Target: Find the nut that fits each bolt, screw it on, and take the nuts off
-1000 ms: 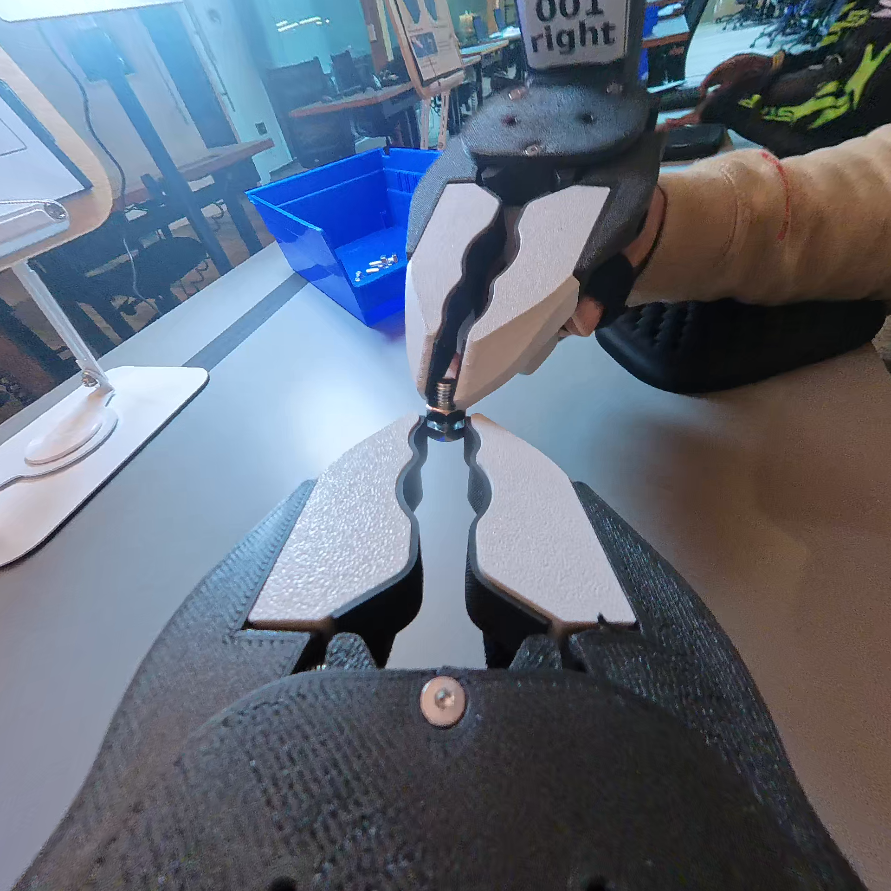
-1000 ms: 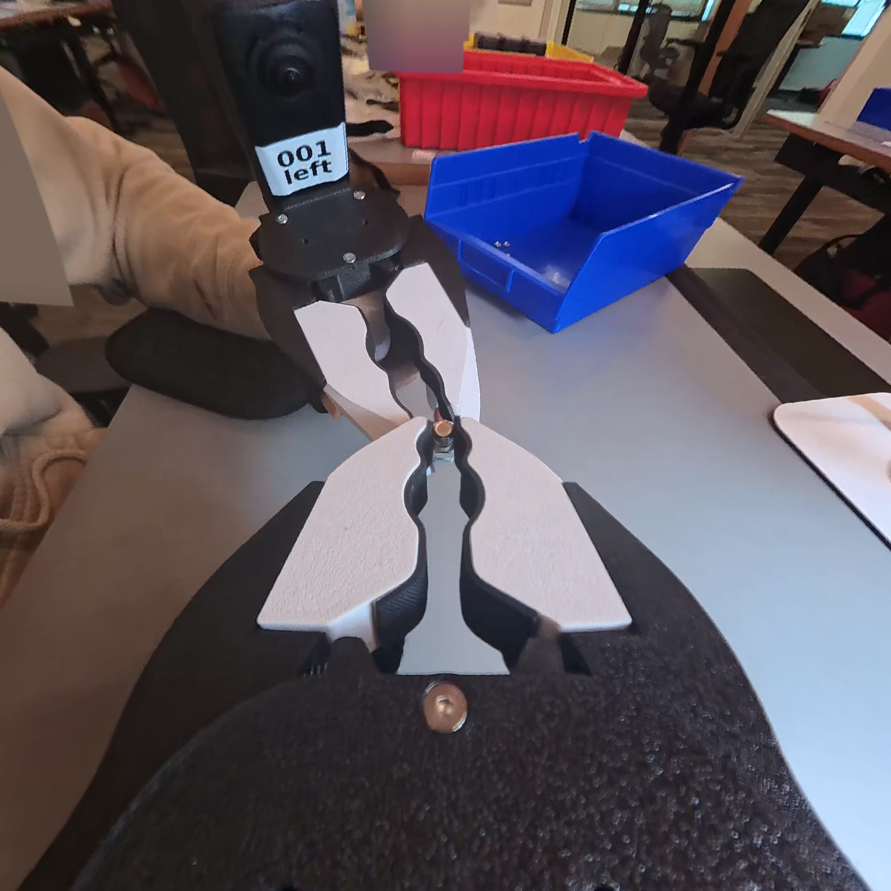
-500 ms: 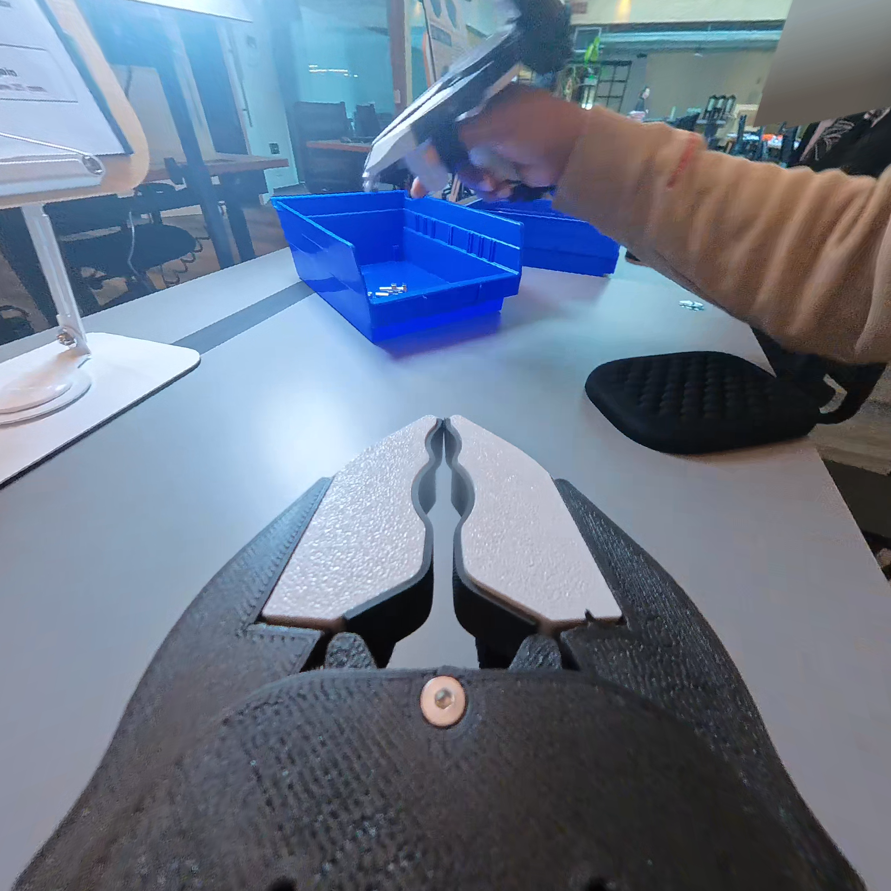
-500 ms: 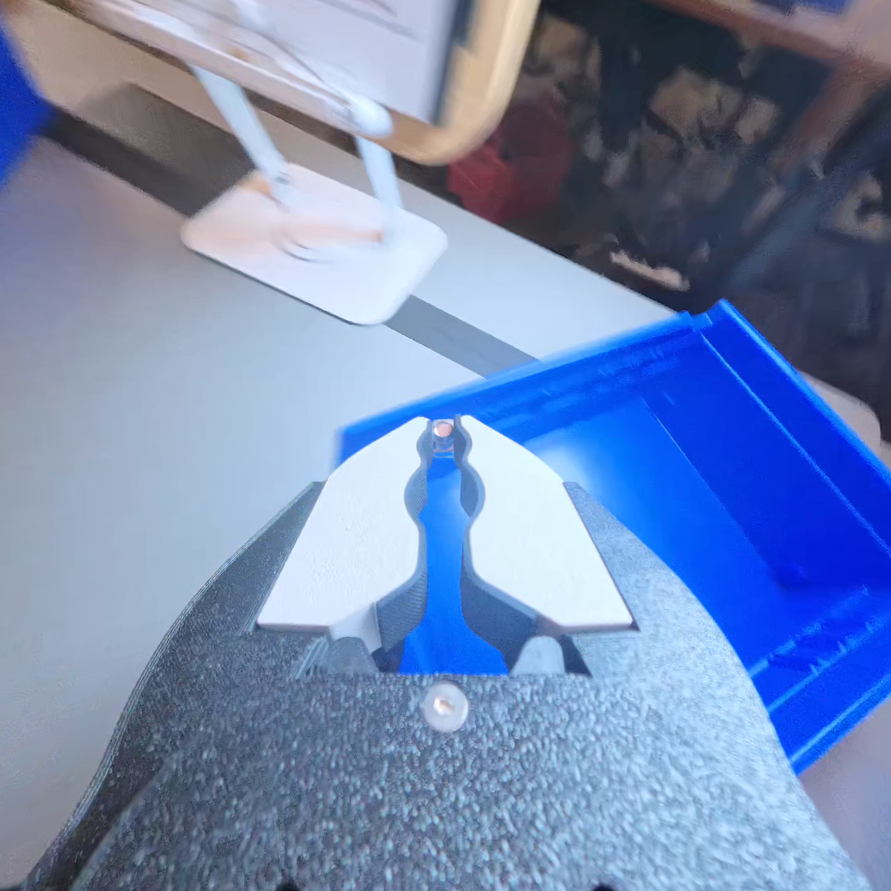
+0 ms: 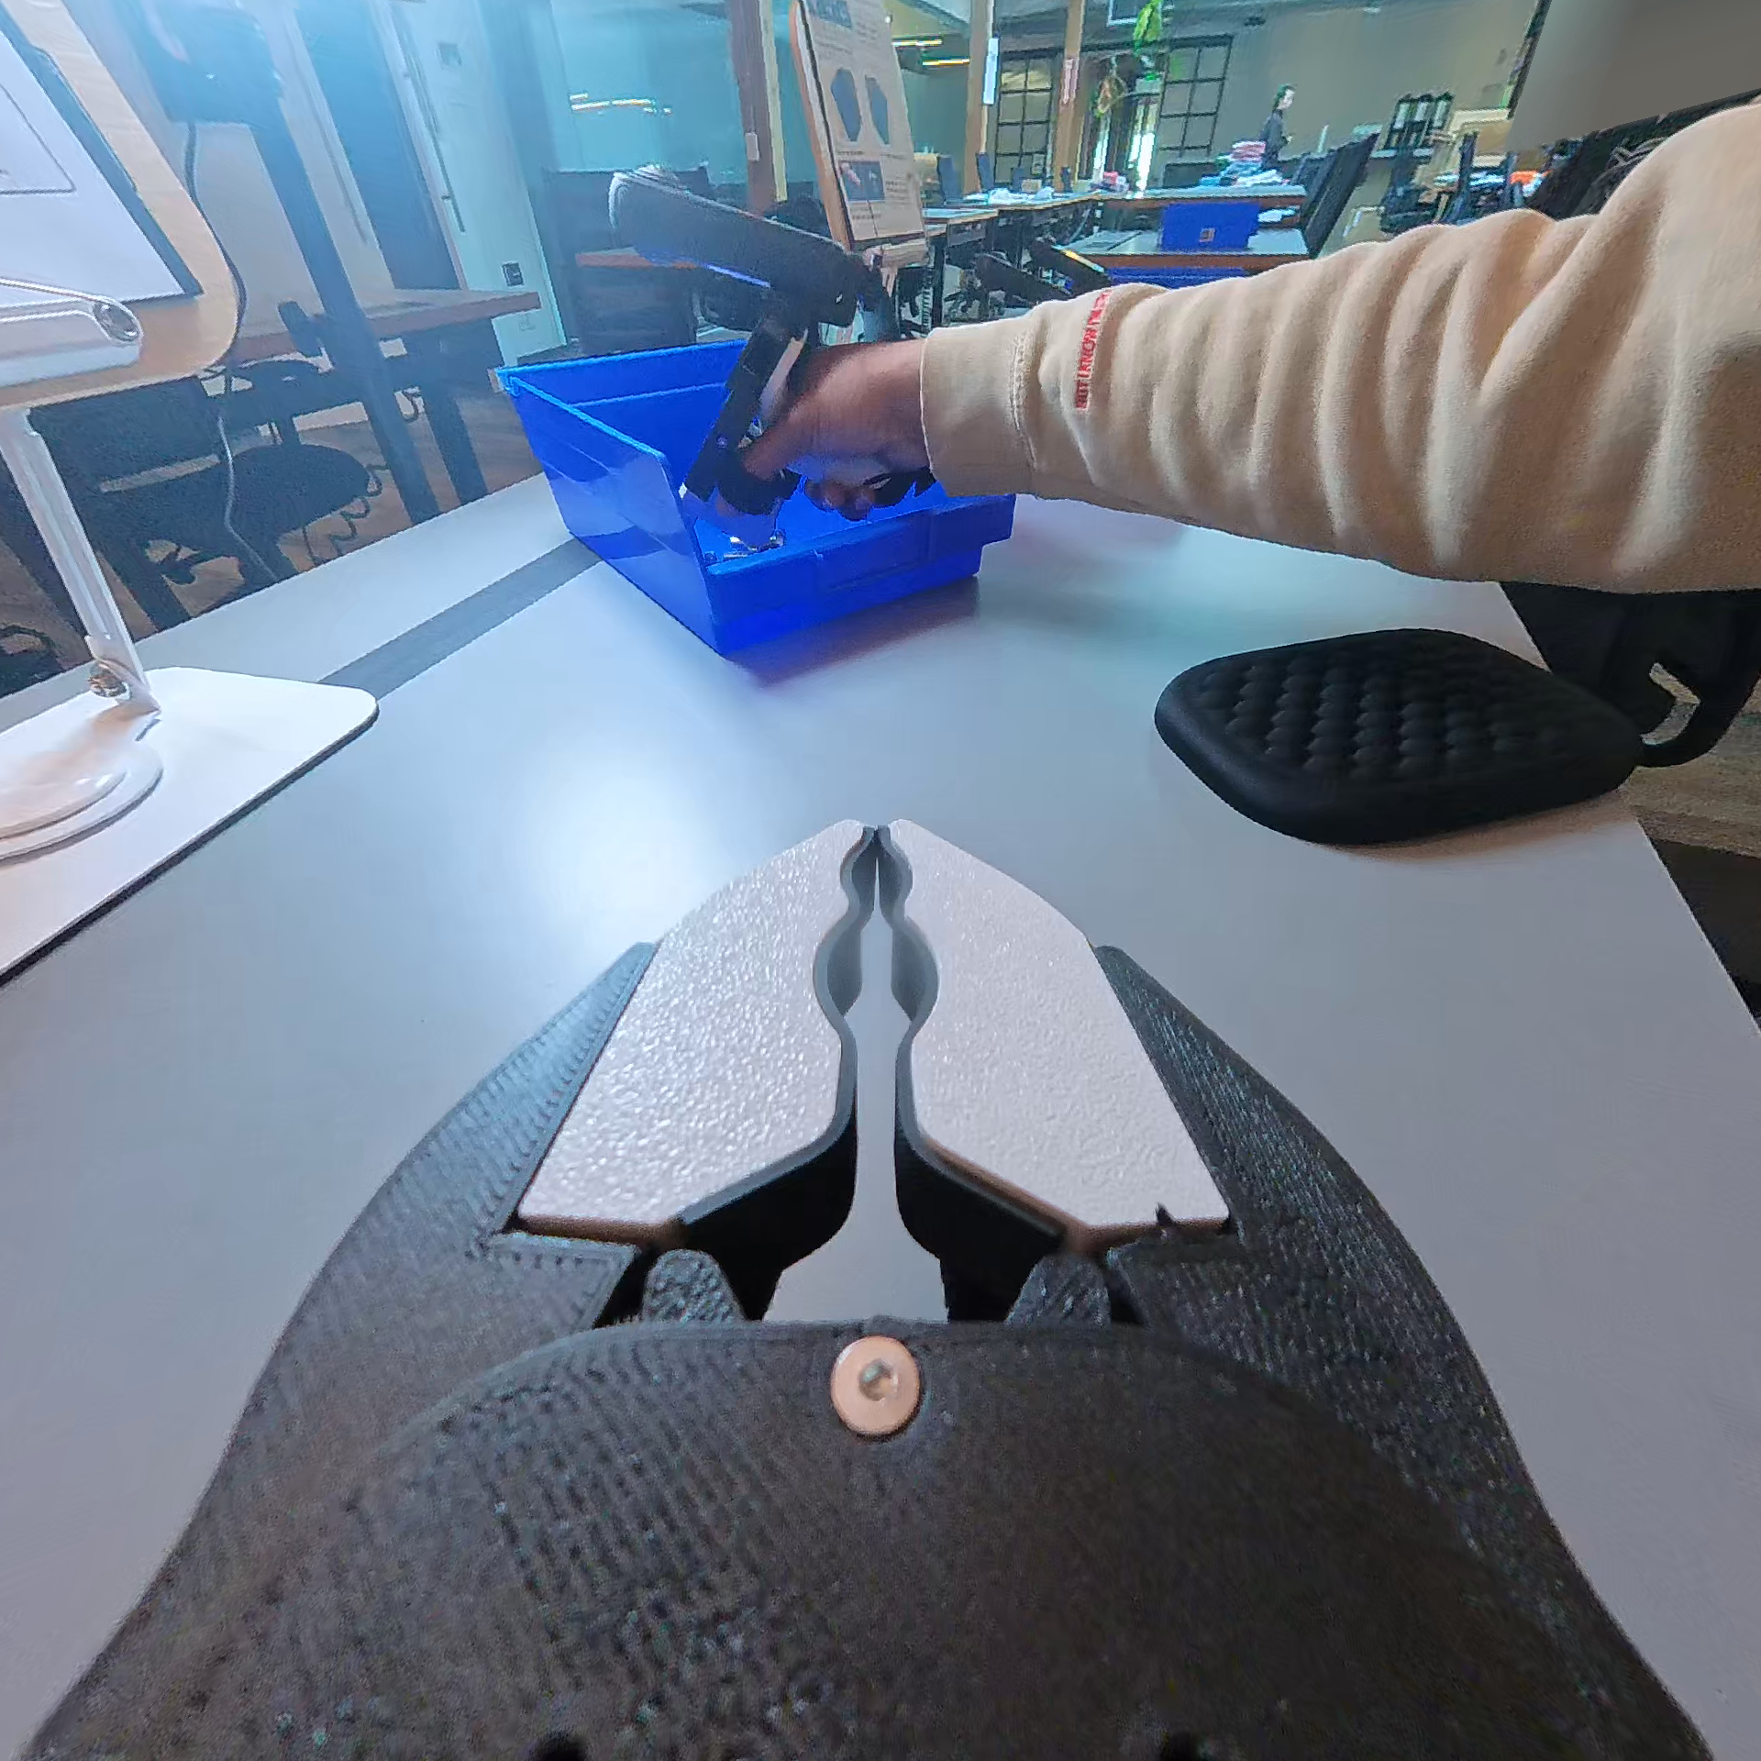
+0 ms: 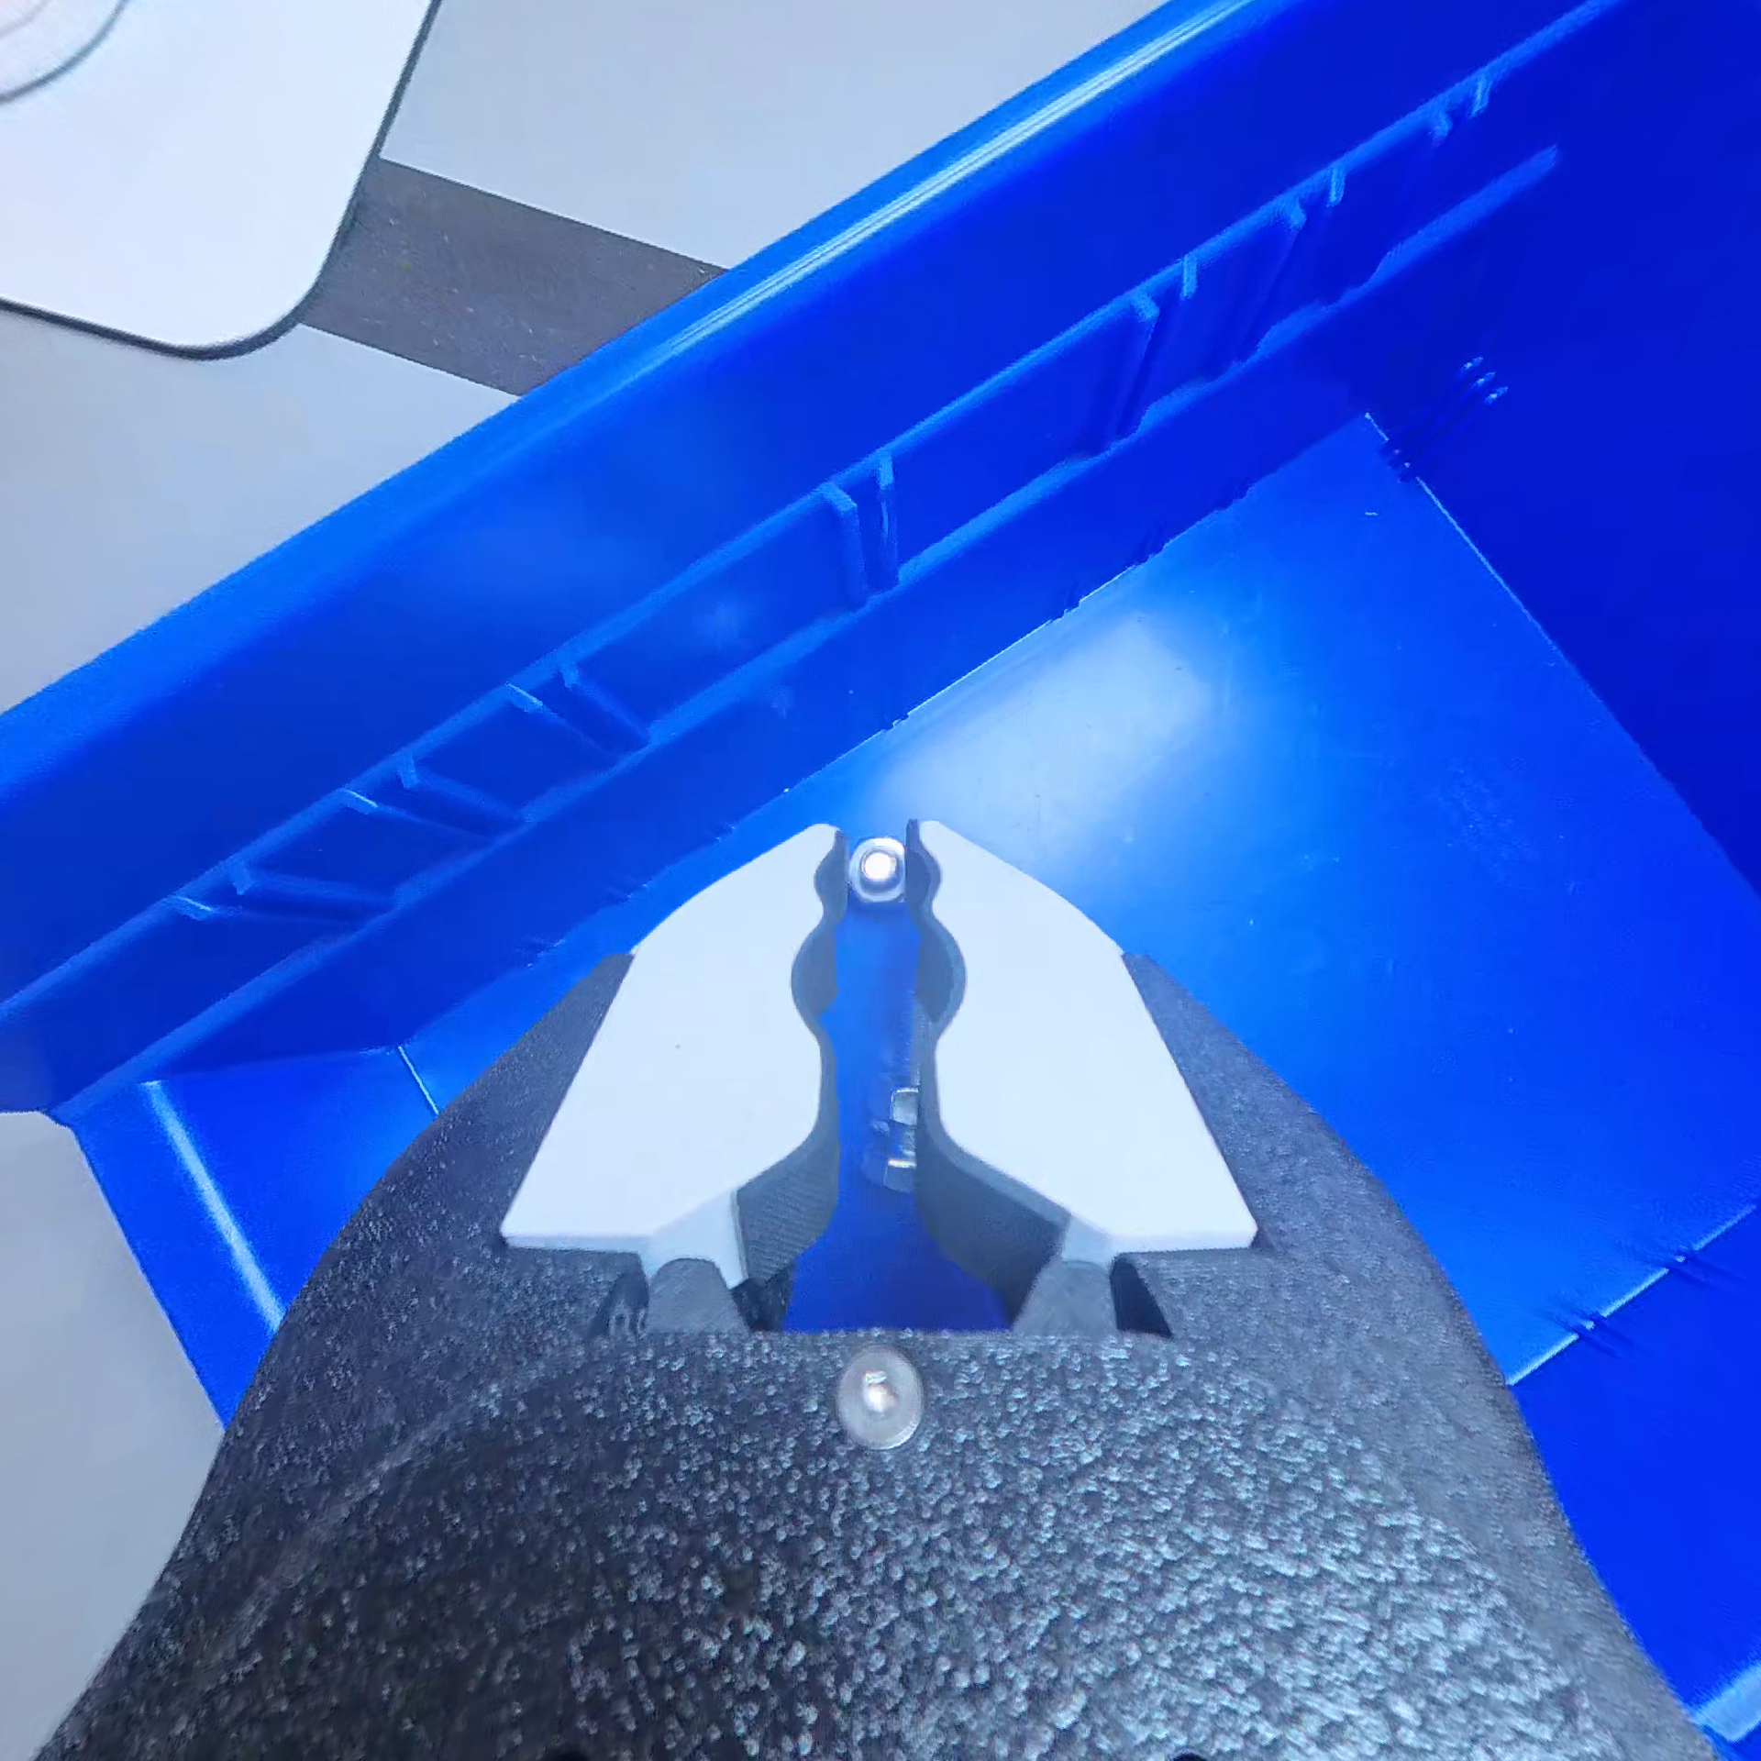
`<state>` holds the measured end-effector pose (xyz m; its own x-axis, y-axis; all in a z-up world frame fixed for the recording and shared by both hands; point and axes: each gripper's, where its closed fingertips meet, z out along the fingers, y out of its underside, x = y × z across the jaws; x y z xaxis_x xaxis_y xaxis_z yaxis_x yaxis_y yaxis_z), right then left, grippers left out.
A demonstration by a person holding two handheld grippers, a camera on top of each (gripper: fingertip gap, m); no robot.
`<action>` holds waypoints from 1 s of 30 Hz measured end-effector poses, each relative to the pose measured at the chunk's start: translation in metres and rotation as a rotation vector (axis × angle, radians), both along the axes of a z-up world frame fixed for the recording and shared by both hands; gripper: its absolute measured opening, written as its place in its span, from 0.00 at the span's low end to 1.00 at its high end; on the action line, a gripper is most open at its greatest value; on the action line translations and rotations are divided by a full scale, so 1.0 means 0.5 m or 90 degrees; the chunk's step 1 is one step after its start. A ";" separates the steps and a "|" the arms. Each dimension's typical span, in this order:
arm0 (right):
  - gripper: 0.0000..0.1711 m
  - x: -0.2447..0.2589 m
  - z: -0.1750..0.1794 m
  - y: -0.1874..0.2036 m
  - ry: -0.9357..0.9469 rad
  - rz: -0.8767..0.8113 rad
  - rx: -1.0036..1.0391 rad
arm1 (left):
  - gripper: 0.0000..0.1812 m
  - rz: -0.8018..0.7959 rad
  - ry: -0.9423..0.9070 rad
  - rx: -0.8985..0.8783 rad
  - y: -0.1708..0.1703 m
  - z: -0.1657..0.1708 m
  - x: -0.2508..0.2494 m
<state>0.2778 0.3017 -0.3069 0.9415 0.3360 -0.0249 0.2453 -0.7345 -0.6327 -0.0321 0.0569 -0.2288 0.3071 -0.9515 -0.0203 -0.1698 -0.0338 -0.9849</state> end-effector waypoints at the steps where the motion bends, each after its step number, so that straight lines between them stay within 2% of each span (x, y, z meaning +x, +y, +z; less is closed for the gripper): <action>1: 0.08 0.000 0.002 0.001 0.003 0.000 0.005 | 0.00 0.000 -0.001 -0.002 0.000 0.000 0.000; 4: 0.12 0.001 0.036 0.007 0.012 0.004 0.053 | 0.00 0.008 -0.004 0.000 0.005 0.002 -0.004; 7: 0.13 -0.040 0.134 0.000 0.082 0.031 0.181 | 0.00 0.028 -0.015 -0.001 0.018 0.010 -0.015; 10: 0.14 -0.132 0.241 -0.061 0.176 0.102 0.308 | 0.01 0.072 -0.032 -0.002 0.048 0.031 -0.044; 12: 0.18 -0.204 0.273 -0.125 0.219 0.157 0.347 | 0.02 0.132 -0.028 0.018 0.089 0.059 -0.092; 14: 0.20 -0.283 0.268 -0.197 0.256 0.219 0.342 | 0.03 0.215 -0.007 0.048 0.141 0.100 -0.172; 16: 0.18 -0.351 0.245 -0.261 0.275 0.267 0.334 | 0.03 0.317 0.014 0.066 0.201 0.147 -0.282; 18: 0.02 -0.404 0.211 -0.308 0.272 0.305 0.328 | 0.05 0.392 0.048 0.034 0.259 0.179 -0.391; 20: 0.00 -0.444 0.182 -0.337 0.279 0.340 0.321 | 0.05 0.430 0.119 -0.011 0.312 0.189 -0.483; 22: 0.00 -0.463 0.157 -0.350 0.259 0.372 0.307 | 0.07 0.406 0.241 -0.087 0.345 0.155 -0.546; 24: 0.00 -0.463 0.140 -0.350 0.233 0.380 0.318 | 0.08 0.350 0.384 -0.178 0.349 0.091 -0.592; 26: 0.00 -0.462 0.124 -0.355 0.229 0.384 0.313 | 0.06 0.306 0.564 -0.223 0.336 0.013 -0.644; 28: 0.00 -0.457 0.114 -0.359 0.219 0.389 0.305 | 0.09 0.243 0.728 -0.265 0.305 -0.060 -0.684; 30: 0.00 -0.452 0.117 -0.358 0.213 0.388 0.312 | 0.12 0.202 0.834 -0.314 0.278 -0.112 -0.713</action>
